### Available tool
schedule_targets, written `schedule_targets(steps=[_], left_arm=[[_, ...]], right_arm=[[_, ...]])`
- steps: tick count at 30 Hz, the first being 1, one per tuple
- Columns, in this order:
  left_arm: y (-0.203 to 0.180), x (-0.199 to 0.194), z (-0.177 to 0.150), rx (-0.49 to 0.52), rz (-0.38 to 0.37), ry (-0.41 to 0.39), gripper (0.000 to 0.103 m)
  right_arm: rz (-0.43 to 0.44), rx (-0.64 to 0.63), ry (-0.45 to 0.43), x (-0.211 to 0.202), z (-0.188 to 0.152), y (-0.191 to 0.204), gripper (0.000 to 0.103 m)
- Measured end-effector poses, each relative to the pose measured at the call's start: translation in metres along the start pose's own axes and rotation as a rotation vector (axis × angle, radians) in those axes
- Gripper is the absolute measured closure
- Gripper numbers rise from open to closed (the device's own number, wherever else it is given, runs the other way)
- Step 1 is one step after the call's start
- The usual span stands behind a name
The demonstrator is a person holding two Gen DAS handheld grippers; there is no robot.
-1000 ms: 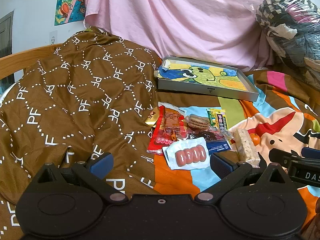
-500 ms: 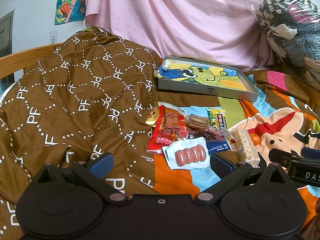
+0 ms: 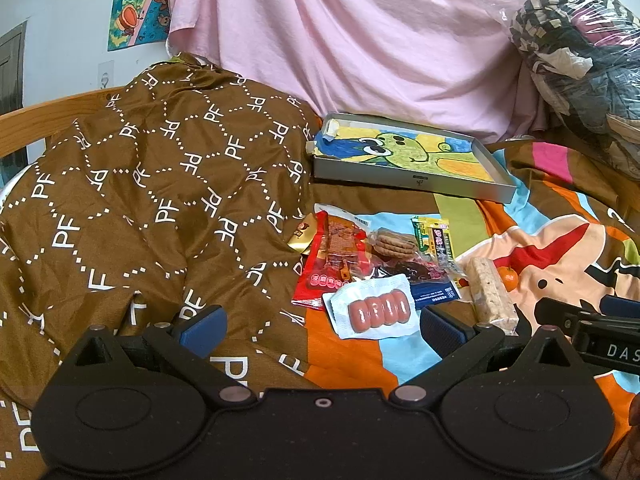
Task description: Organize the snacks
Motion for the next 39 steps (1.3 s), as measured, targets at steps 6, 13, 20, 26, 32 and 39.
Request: schedule_targets(steps=[6,13,20,26,32,39], left_arm=[[-0.001,-0.001,0.001,0.001,0.001,0.000,0.001],[-0.002,0.001,0.000,0.001,0.001,0.000,0.001],[-0.004,0.002,0.000,0.020,0.009,-0.007,0.001],[-0.004,0.007,0.002,0.076,0.042,-0.018,0.001],[-0.008,0.016,0.011,0.160,0.080,-0.035,0.001],[-0.016,0.039,0.023,0.239,0.044,-0.022,0.001]], right_arm=[[0.000,-0.001,0.001,0.000,-0.001,0.001,0.000],[0.000,0.000,0.001,0.000,-0.001,0.001,0.000],[0.014,0.021,0.013,0.004,-0.001,0.000,0.000],[0.057,0.078,0.042,0.011,0.003,-0.004,0.000],[0.113,0.121,0.023,0.015,0.020,-0.011,0.000],[0.201,0.034,-0.003,0.029,0.040,-0.014,0.000]])
Point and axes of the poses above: each gripper's, at about its wrist camera, not at the fingertips, and x roughly the way its jaws point, y to its left, z to its top, the point moved 10 cm from there along x, roughly the way its jaws point, and after that the axes turned 7 degrees about -z, right-handed, at the moved point
